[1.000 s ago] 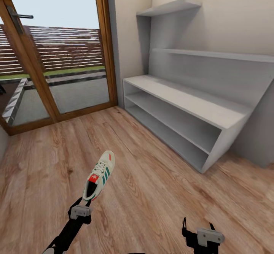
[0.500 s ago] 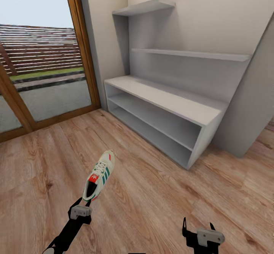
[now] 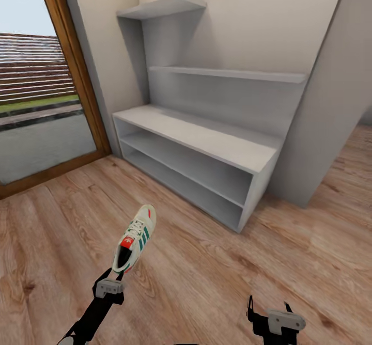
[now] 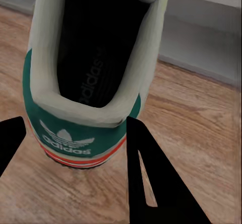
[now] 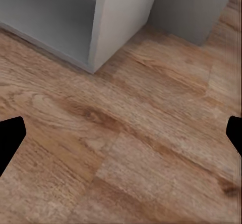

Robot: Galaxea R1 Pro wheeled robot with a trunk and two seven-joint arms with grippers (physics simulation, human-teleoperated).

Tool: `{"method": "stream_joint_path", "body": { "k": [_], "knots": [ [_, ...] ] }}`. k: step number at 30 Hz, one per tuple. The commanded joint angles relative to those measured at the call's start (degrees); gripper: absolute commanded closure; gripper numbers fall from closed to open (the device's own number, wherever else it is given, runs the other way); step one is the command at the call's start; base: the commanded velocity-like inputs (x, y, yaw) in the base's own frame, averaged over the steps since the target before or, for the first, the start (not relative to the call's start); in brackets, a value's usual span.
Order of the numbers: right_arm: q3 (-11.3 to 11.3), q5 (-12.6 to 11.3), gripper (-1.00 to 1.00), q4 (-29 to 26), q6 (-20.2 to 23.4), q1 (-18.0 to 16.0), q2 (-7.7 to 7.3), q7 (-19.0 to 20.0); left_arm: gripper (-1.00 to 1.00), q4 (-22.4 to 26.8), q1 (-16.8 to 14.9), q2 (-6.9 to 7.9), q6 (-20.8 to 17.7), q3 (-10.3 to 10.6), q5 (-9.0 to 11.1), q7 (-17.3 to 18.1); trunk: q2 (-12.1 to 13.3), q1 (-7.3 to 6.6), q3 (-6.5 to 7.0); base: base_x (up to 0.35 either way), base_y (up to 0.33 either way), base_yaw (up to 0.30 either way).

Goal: Pick up the two gym shoes and the two sandals from the corridor floor and place them onto the hallstand (shoe rack) in the corridor, making sure they are on the rack and not on the floor. Arrange them so the two gym shoes are next to each other and the two sandals are next to each other.

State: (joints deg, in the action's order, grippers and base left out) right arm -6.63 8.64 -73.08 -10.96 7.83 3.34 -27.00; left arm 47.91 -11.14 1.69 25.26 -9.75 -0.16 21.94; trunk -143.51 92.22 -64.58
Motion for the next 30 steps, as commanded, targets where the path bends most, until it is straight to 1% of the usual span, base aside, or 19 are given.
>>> {"method": "stream_joint_path", "body": {
  "k": [1, 8, 18, 30],
  "knots": [
    [-0.05, 0.42, -1.0, 0.0, 0.08, -0.01, 0.02, -0.34, 1.0, 0.01, -0.02, -0.02, 0.13, -0.19, 0.04, 0.39, -0.01, 0.0, -0.03, 0.027, 0.005, -0.284],
    [-0.05, 0.42, -1.0, 0.1, 0.06, -0.01, 0.08, -0.34, 1.0, -0.01, -0.02, -0.02, 0.09, -0.23, 0.06, 0.39, -0.01, 0.0, -0.03, 0.013, 0.016, -0.284],
    [-0.09, 0.45, -1.0, 0.12, 0.06, -0.01, 0.2, -0.34, 1.0, 0.02, -0.02, 0.05, 0.12, -0.27, 0.06, 0.41, -0.01, 0.0, -0.03, 0.001, 0.151, -0.284],
    [-0.14, 0.66, -1.0, 0.13, 0.06, -0.01, 0.26, -0.34, 1.0, 0.06, -0.02, 0.07, 0.14, -0.19, 0.12, 0.47, -0.01, 0.0, -0.03, 0.0, 0.023, -0.284]
  ]
}}
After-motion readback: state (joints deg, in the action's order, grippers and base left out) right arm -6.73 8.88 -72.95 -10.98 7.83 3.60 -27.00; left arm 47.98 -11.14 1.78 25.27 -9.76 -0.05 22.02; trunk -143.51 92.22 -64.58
